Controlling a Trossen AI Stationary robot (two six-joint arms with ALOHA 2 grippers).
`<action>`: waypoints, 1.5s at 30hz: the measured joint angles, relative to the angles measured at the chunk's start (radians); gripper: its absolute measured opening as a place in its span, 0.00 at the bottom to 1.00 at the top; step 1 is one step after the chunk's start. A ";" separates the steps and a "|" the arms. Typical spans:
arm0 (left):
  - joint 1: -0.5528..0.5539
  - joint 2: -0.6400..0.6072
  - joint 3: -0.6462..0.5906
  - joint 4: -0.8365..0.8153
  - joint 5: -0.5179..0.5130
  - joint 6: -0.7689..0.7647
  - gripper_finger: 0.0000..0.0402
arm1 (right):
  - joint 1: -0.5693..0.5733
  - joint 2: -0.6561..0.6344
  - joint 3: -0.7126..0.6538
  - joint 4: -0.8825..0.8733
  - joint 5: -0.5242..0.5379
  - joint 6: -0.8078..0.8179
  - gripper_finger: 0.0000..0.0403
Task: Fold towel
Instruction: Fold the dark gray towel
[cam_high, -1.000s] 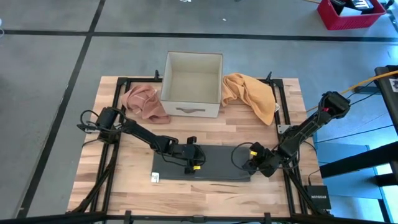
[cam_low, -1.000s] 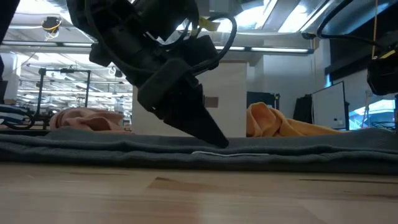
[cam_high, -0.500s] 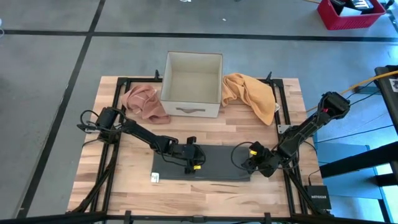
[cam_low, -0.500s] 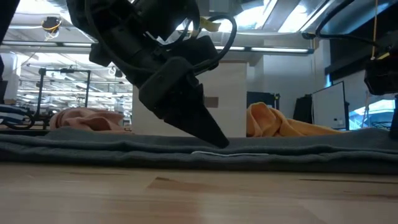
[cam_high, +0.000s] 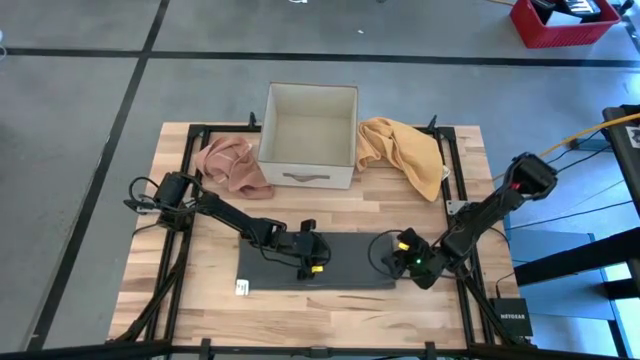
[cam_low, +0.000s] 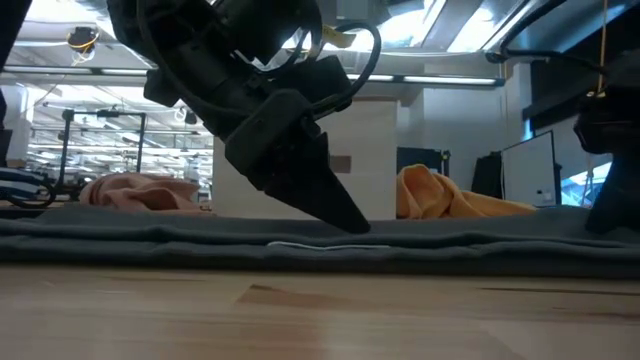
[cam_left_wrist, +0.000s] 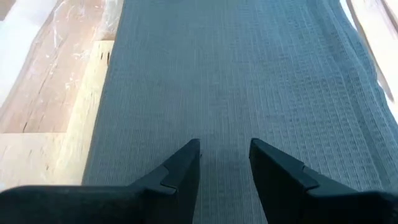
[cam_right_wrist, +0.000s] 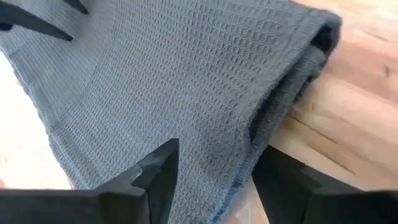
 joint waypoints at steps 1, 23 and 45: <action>0.000 0.000 0.000 0.000 0.000 0.000 0.33 | 0.000 0.006 0.000 0.009 0.009 -0.006 0.47; 0.011 0.117 0.192 0.104 -0.011 0.123 0.33 | -0.001 0.025 -0.003 0.032 0.086 -0.099 0.03; 0.030 0.238 0.268 0.014 -0.034 0.142 0.33 | -0.102 -0.025 0.231 0.030 0.109 -0.328 0.01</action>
